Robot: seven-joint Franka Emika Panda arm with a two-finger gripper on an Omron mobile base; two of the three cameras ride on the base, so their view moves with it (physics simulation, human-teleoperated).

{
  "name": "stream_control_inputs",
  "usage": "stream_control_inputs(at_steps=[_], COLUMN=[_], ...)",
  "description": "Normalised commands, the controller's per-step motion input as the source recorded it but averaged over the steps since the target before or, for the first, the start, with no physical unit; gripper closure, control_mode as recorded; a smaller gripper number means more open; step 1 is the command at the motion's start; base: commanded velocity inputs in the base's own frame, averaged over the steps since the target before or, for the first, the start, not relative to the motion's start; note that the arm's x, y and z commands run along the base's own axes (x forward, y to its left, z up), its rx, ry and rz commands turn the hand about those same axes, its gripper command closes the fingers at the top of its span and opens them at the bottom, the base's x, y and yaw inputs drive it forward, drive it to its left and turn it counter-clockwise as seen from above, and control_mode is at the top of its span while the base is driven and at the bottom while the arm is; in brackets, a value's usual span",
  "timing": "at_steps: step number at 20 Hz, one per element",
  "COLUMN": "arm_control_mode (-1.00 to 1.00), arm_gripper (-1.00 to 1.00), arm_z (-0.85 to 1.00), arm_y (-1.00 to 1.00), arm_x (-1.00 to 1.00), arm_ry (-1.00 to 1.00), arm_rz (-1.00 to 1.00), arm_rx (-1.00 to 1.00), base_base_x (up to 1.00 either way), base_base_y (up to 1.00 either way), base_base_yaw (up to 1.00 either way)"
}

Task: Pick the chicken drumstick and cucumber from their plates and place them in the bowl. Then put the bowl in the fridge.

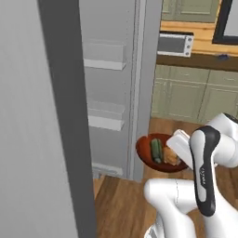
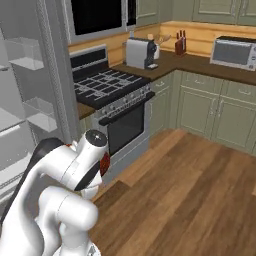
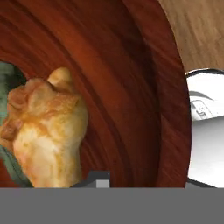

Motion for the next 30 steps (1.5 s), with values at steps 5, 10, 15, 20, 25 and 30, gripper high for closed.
stream_control_inputs(at_steps=[5, 10, 15, 20, 25, 30], arm_control_mode=[1.00, 1.00, 1.00, 1.00, 1.00, 1.00], arm_gripper=[1.00, 1.00, 1.00, 1.00, 1.00, 1.00], arm_z=[0.00, 0.00, 0.00, 0.00, 0.00, 0.00], arm_y=[0.00, 0.00, 0.00, 0.00, 0.00, 0.00], arm_x=[0.00, 0.00, 0.00, 0.00, 0.00, 0.00], arm_ry=[0.00, 0.00, 0.00, 0.00, 0.00, 0.00], arm_rz=[0.00, 0.00, 0.00, 0.00, 0.00, 0.00], arm_rx=[0.00, 0.00, 0.00, 0.00, 0.00, 0.00], base_base_x=[-0.14, -0.36, -0.02, -0.03, 0.00, 0.02], base_base_y=[0.20, 0.14, 0.12, 0.03, 0.01, -0.04], base_base_yaw=[0.56, 0.36, 0.29, 0.42, 0.42, 0.43])
